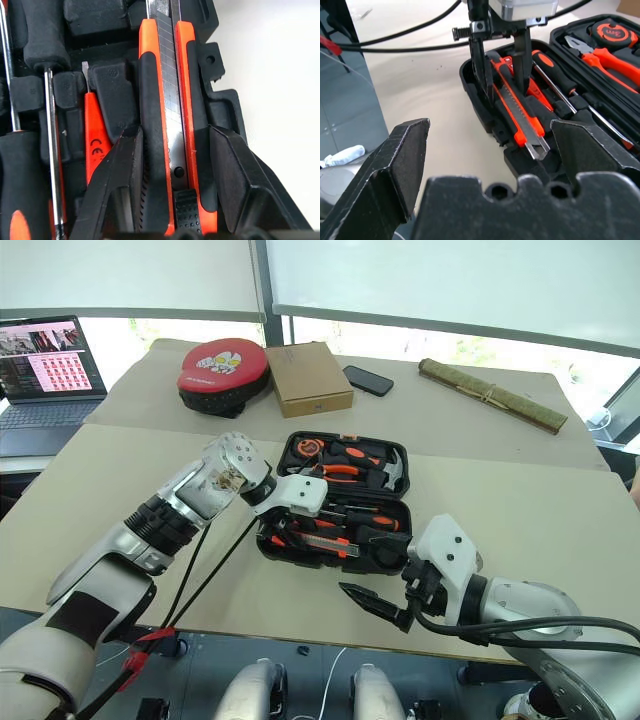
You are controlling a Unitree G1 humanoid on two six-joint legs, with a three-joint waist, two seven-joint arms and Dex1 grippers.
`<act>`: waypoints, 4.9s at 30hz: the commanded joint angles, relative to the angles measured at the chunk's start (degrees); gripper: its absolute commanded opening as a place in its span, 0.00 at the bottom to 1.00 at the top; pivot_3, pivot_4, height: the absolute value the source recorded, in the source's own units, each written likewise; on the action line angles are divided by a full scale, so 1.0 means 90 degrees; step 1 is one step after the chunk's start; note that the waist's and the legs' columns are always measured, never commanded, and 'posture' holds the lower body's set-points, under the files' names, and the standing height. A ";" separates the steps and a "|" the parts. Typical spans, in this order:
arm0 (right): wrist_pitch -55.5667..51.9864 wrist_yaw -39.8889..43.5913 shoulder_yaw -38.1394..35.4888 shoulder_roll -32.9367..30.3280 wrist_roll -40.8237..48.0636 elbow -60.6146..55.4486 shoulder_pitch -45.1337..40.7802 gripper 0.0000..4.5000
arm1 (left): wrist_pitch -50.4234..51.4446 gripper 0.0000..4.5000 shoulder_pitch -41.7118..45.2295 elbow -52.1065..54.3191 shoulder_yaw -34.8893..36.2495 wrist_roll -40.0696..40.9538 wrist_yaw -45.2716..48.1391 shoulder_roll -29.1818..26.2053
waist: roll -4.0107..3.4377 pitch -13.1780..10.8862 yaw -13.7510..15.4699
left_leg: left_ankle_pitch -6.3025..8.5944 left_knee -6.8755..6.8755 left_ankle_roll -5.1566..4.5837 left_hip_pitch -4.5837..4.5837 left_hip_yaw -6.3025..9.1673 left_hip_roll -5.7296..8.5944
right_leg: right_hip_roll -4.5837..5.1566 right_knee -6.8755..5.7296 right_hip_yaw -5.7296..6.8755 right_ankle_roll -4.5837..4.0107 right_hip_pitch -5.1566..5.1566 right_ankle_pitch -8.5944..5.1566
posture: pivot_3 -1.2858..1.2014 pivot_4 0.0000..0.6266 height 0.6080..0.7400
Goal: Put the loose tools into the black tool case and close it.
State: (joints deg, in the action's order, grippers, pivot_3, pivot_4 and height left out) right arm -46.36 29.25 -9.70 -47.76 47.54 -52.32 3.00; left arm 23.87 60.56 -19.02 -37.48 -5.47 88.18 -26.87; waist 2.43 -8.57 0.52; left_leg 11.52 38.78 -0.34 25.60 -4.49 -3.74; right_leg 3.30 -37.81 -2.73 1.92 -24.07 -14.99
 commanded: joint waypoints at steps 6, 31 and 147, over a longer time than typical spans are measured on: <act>0.0198 0.0032 -0.0026 0.0079 -0.0066 -0.0130 -0.0006 1.00 | 0.0699 0.99 0.0199 0.0153 0.0510 0.0347 0.0104 0.0156 | 0.0000 0.0000 0.0011 | 0.0000 0.0007 0.0000 0.0000 0.0003 0.0001 | 0.0001 -0.0004 0.0001 0.0000 0.0002 0.0000 | 0.52 0.24 1.00; -0.0102 0.0006 -0.0250 -0.0189 0.0397 -0.0004 -0.0471 1.00 | -0.1459 0.01 -0.1482 -0.0276 0.2079 0.1335 -0.0204 -0.0319 | -0.0002 0.0001 0.0002 | 0.0000 0.0008 0.0000 -0.0004 0.0005 -0.0001 | 0.0000 -0.0019 0.0003 -0.0003 0.0001 -0.0001 | 0.52 0.24 1.00; -0.1311 0.1194 0.2048 -0.0372 -0.2250 0.2018 -0.2368 0.77 | -0.1262 1.00 -0.2193 0.1904 0.2761 0.2732 -0.0332 -0.1030 | -0.0035 0.0007 -0.0001 | 0.0002 -0.0003 -0.0002 -0.0046 0.0033 0.0000 | 0.0000 0.0028 0.0030 -0.0003 0.0075 -0.0014 | 0.52 0.24 1.00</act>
State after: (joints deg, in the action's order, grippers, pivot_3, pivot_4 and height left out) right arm -57.66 39.89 10.34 -50.91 26.90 -32.30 -17.86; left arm 12.93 40.02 -2.32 -13.55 19.09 85.62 -36.00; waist 2.11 -8.51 0.50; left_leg 11.54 38.75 -0.36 25.19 -4.19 -3.73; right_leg 3.31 -37.56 -2.47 1.89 -23.40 -15.12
